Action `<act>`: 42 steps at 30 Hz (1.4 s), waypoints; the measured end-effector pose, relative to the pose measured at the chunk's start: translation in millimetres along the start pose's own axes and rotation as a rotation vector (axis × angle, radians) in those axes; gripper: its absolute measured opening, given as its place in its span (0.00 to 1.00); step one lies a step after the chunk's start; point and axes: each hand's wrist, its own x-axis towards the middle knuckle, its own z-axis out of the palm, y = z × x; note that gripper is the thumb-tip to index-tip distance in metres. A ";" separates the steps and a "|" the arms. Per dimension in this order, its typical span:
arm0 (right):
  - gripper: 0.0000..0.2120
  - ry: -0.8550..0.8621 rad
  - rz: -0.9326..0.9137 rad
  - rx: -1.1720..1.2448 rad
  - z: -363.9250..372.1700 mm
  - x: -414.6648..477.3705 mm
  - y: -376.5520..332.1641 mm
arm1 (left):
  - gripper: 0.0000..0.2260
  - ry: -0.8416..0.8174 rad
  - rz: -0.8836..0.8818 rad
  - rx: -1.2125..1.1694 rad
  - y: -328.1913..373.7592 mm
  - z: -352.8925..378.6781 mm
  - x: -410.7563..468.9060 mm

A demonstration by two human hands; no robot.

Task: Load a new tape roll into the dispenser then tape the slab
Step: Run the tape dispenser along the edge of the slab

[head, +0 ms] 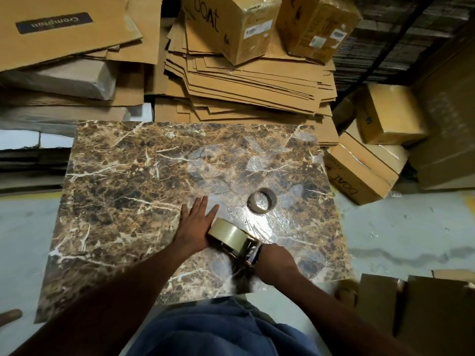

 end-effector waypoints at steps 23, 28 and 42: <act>0.11 -0.069 0.167 -0.062 -7.4 -22.8 6.4 | 0.36 0.116 -0.011 -0.068 -9.8 14.1 1.3; 0.18 -0.150 0.272 -0.240 -16.7 -50.2 78.5 | 0.43 0.166 0.019 -0.029 -14.9 22.3 2.6; 0.14 -0.133 0.323 -0.366 -44.6 -35.1 57.0 | 0.29 0.220 0.070 -0.120 -3.2 19.9 7.1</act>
